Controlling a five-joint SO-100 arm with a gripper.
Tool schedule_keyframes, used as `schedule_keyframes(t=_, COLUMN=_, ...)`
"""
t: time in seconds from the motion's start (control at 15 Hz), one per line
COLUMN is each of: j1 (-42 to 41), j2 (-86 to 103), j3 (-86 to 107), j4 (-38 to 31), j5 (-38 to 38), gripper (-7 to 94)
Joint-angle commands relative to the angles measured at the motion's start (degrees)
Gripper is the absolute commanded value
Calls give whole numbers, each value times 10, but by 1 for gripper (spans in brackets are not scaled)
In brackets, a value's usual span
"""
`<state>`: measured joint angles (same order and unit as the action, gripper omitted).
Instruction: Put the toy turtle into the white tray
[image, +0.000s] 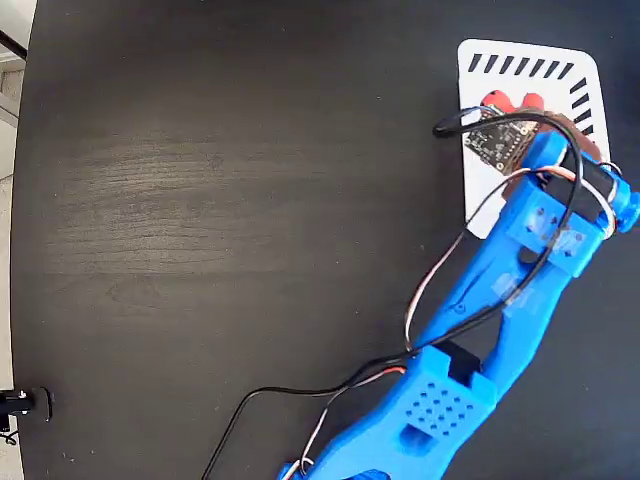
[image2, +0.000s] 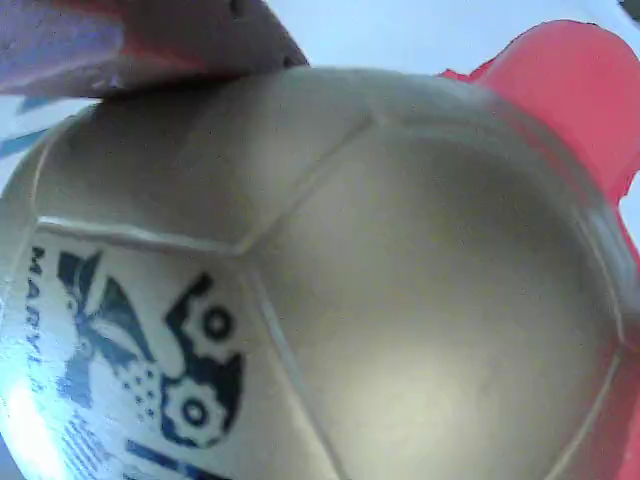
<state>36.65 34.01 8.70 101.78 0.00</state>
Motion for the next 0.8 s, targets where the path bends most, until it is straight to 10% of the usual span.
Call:
schedule_keyframes(t=0.0, j1=11, j2=22, j3=-35, j4=11, j5=-7, gripper=38)
schedule_keyframes(t=0.27, j1=15, j2=9, j3=-33, j4=11, j5=-8, gripper=59)
schedule_keyframes(t=0.73, j1=18, j2=28, j3=-28, j4=11, j5=-2, gripper=56)
